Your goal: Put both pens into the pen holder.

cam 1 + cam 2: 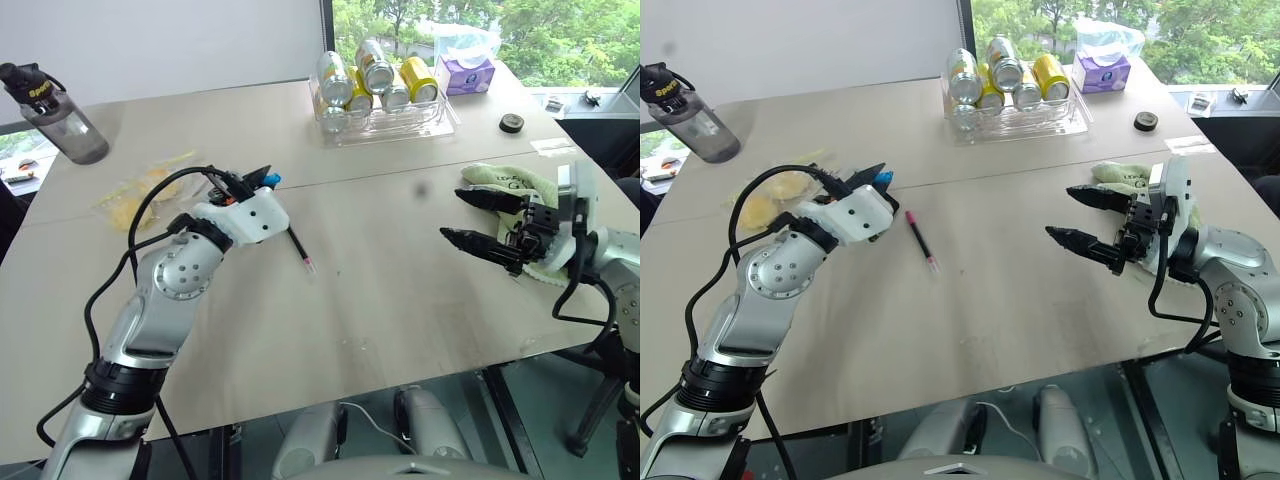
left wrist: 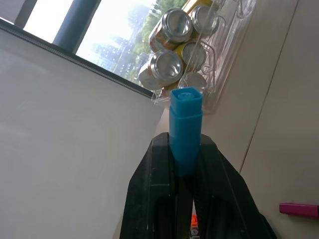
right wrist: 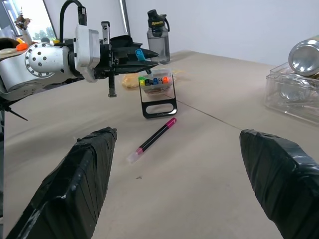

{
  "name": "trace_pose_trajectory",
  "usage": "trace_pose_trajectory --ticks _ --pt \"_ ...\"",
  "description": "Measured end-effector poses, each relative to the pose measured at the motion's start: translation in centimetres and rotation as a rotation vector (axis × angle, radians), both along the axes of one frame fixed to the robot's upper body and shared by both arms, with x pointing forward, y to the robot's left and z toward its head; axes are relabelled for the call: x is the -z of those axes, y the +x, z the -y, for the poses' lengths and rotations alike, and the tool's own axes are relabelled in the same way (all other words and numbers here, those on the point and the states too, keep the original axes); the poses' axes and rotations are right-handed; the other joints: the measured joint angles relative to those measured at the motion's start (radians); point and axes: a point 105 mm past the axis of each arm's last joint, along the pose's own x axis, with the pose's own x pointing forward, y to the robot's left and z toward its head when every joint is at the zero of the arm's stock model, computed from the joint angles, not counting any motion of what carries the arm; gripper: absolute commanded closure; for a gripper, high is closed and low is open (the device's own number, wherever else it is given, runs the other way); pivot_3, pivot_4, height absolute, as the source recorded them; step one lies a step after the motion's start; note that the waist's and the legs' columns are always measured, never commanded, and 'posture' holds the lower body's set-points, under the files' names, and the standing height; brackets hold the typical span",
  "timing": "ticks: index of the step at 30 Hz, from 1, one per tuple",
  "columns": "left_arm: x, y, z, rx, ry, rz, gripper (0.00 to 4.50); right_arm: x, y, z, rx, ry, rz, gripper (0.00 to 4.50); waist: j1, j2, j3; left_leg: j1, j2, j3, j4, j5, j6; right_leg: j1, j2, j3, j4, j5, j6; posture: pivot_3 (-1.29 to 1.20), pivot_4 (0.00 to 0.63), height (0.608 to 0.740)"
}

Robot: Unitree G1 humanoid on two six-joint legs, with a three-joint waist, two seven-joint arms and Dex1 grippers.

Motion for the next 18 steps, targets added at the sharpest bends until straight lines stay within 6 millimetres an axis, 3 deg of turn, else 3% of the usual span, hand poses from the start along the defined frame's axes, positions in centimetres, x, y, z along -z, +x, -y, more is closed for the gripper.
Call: trace_pose_trajectory --ticks 11,18 --pt "1.1 0.9 -2.2 -0.064 -0.033 -0.042 4.50 0.0 0.0 0.0 0.006 -0.002 0.008 0.30 0.000 0.000 0.000 0.000 0.000 0.000 0.000 0.000 0.000 0.000 0.000 0.000 0.000 0.000 0.000 0.00 0.150 0.739" --pt "1.2 1.3 -2.4 -0.050 -0.022 -0.034 1.39 0.0 0.1 0.0 0.006 -0.003 0.009 0.25 0.000 0.000 0.000 0.000 0.000 0.000 0.000 0.000 0.000 0.000 0.000 0.000 0.000 0.000 0.000 0.00 0.150 0.739"
